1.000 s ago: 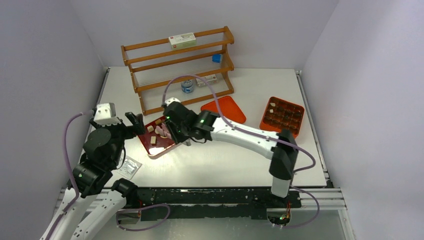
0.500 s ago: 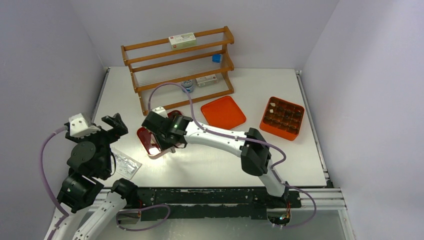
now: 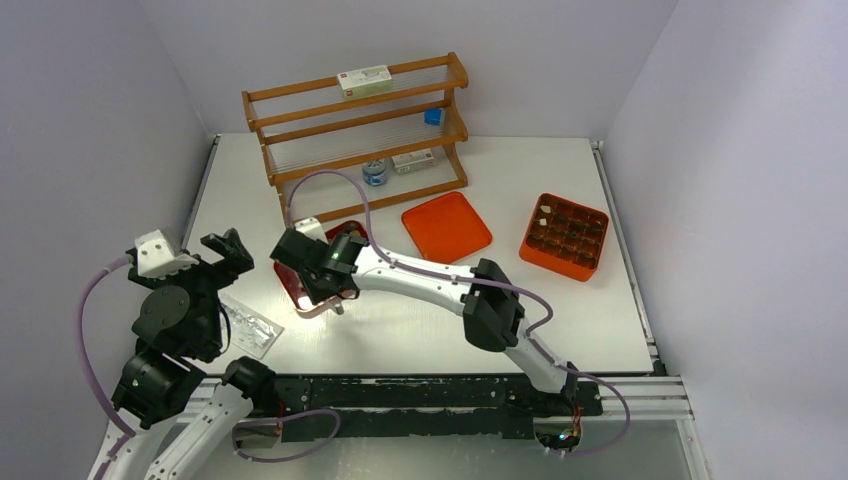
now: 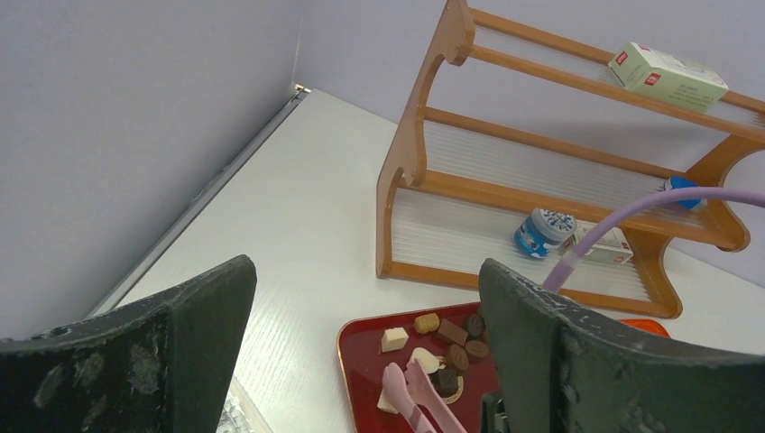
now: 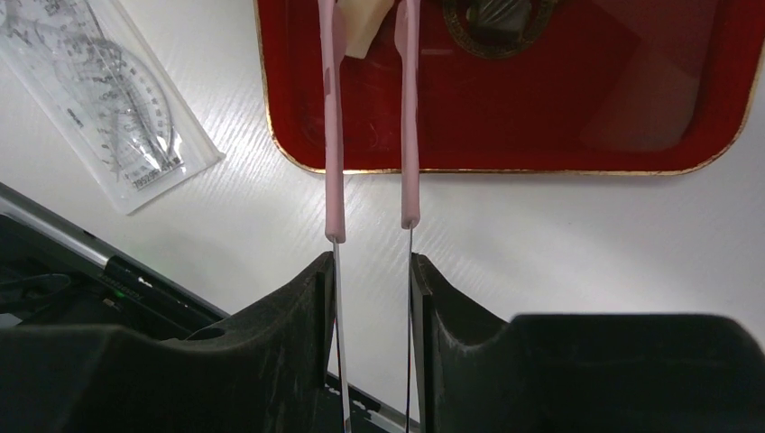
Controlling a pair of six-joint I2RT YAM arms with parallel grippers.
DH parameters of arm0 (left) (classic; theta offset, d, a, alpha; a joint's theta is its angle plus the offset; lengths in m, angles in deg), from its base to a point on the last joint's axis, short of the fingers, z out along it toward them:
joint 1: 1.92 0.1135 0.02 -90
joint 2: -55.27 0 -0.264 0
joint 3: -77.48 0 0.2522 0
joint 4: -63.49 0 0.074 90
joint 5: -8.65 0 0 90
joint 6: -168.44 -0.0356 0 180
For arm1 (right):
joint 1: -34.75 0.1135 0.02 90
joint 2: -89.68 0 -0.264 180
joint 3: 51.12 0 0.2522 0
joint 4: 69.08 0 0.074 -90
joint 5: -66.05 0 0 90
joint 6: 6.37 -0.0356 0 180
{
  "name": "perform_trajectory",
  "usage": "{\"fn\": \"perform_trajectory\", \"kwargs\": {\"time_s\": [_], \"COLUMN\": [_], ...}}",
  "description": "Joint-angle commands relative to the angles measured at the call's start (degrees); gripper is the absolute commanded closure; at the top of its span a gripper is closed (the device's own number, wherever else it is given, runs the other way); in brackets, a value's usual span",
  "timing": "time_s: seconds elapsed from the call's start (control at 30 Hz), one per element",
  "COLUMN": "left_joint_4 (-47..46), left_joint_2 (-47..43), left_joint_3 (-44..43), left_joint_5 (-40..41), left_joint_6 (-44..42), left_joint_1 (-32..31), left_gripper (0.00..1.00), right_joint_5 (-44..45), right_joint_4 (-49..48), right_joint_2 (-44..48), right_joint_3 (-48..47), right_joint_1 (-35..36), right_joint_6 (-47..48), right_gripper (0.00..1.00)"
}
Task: Pack the chocolate
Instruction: Pick up the fake chocolate from the plate.
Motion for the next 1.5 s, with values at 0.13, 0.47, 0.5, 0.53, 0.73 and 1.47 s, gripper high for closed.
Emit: {"fn": "perform_trajectory", "kwargs": {"time_s": [0.13,0.47,0.5,0.53,0.73,1.47], "left_joint_4": [0.16,-0.02,-0.03,0.01,-0.08,-6.18], "left_joint_2": [-0.91,-0.89,-0.94,-0.96,-0.82,1.91], "left_joint_3": [-1.15,-0.98,-0.98,-0.98,-0.98,2.67], "left_joint_5": [1.73,1.56,1.63,1.5,1.23,-13.96], "left_joint_6": [-0.44,-0.69,-0.67,-0.63,-0.85,-5.79], "left_joint_1": [-0.49,-0.49,-0.49,-0.49,-0.49,-0.49], "left_gripper": [0.02,0.02,0.02,0.02,0.02,0.02], "right_joint_5": [1.35,1.22,1.55,1.78,1.81,4.12], "right_joint_4": [1.78,1.36,1.44,1.64,1.6,-1.56], "right_joint_2": [-2.62,-4.0,-4.11,-4.26,-4.6,9.07], "right_joint_3": [-4.05,-4.9,-4.77,-4.82,-4.49,8.64], "right_joint_1": [1.42,2.0,2.03,2.01,2.0,-2.0], "right_joint_6": [0.54,1.73,1.9,2.13,2.48,3.35], "right_gripper": [0.62,0.62,0.62,0.63,0.72,0.82]}}
